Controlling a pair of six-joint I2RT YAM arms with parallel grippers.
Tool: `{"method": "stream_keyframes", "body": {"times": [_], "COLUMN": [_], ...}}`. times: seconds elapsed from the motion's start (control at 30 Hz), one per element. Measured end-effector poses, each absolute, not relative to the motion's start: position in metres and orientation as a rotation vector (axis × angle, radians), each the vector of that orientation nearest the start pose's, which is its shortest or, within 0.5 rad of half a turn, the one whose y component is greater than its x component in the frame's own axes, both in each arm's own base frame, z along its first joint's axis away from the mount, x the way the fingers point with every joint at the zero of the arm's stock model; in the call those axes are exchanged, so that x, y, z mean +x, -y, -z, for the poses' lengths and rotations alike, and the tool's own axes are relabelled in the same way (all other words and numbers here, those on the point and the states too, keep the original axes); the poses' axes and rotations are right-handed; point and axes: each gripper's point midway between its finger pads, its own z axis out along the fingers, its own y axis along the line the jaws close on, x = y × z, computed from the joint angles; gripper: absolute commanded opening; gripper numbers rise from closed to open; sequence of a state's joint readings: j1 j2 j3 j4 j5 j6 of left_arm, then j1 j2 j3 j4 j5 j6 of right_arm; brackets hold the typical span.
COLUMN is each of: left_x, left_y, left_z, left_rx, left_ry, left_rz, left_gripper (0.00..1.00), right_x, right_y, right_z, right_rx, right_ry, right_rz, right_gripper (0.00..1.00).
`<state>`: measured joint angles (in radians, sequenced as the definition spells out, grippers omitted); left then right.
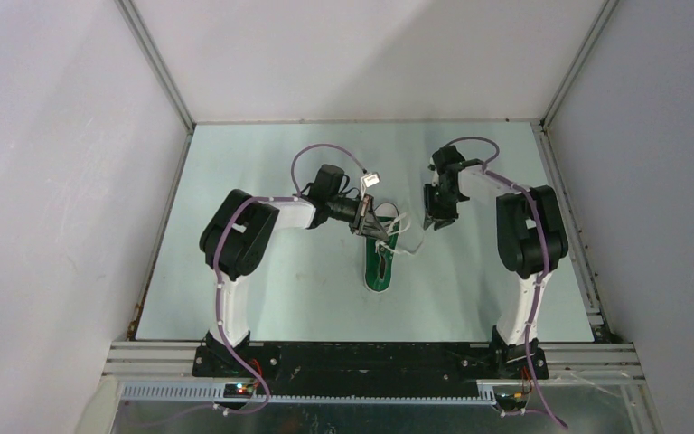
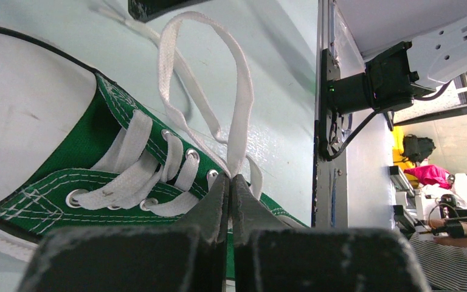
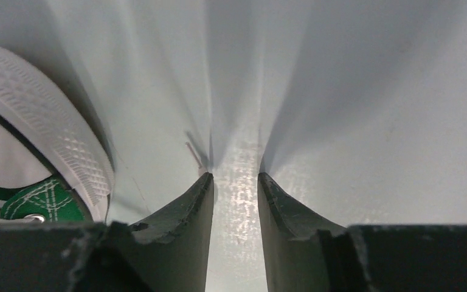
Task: Tie the shoes
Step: Wrap the shoelace around the shoelace.
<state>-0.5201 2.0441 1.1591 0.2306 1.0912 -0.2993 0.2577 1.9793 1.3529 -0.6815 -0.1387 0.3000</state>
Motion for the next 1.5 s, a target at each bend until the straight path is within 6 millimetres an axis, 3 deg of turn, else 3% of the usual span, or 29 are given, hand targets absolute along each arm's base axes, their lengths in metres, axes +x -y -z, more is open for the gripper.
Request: {"method": "stream_keyframes", "body": {"times": [0.3, 0.53, 0.83, 1.0, 1.13, 1.2, 1.23, 1.3, 1.4, 1.5], "left_x": [0.294, 0.294, 0.294, 0.294, 0.294, 0.294, 0.294, 0.294, 0.293, 0.293], "left_y": [0.354, 0.354, 0.354, 0.354, 0.354, 0.354, 0.354, 0.354, 0.354, 0.354], "left_z": [-0.077, -0.077, -0.077, -0.077, -0.077, -0.077, -0.077, -0.077, -0.077, -0.078], "left_rx": [0.895, 0.905, 0.905, 0.905, 0.905, 0.905, 0.905, 0.906, 0.907, 0.911], "left_ry": [-2.104, -2.099, -2.102, -2.102, -2.102, -2.101, -2.101, -2.101, -2.099, -2.095], "left_rz": [1.647, 1.641, 1.642, 1.642, 1.642, 1.642, 1.643, 1.644, 1.646, 1.649], "left_gripper": [0.00, 0.00, 0.00, 0.00, 0.00, 0.00, 0.00, 0.00, 0.00, 0.00], "right_x": [0.355, 0.353, 0.350, 0.347, 0.345, 0.344, 0.345, 0.346, 0.350, 0.368], "right_y": [-0.149, -0.152, -0.163, -0.168, -0.168, -0.167, -0.166, -0.164, -0.164, -0.169], "right_z": [-0.013, -0.018, -0.025, -0.025, -0.016, -0.012, -0.012, -0.010, -0.011, -0.019], "right_rx": [-0.017, -0.022, -0.093, -0.147, -0.164, -0.170, -0.174, -0.185, -0.195, -0.231], "right_ry": [-2.922, -2.937, -2.940, -2.939, -2.960, -2.969, -2.966, -2.964, -2.957, -2.911], "right_rz": [-0.317, -0.340, -0.382, -0.399, -0.375, -0.359, -0.349, -0.333, -0.334, -0.363], "right_gripper": [0.36, 0.26, 0.38, 0.37, 0.30, 0.21, 0.08, 0.00, 0.00, 0.00]}}
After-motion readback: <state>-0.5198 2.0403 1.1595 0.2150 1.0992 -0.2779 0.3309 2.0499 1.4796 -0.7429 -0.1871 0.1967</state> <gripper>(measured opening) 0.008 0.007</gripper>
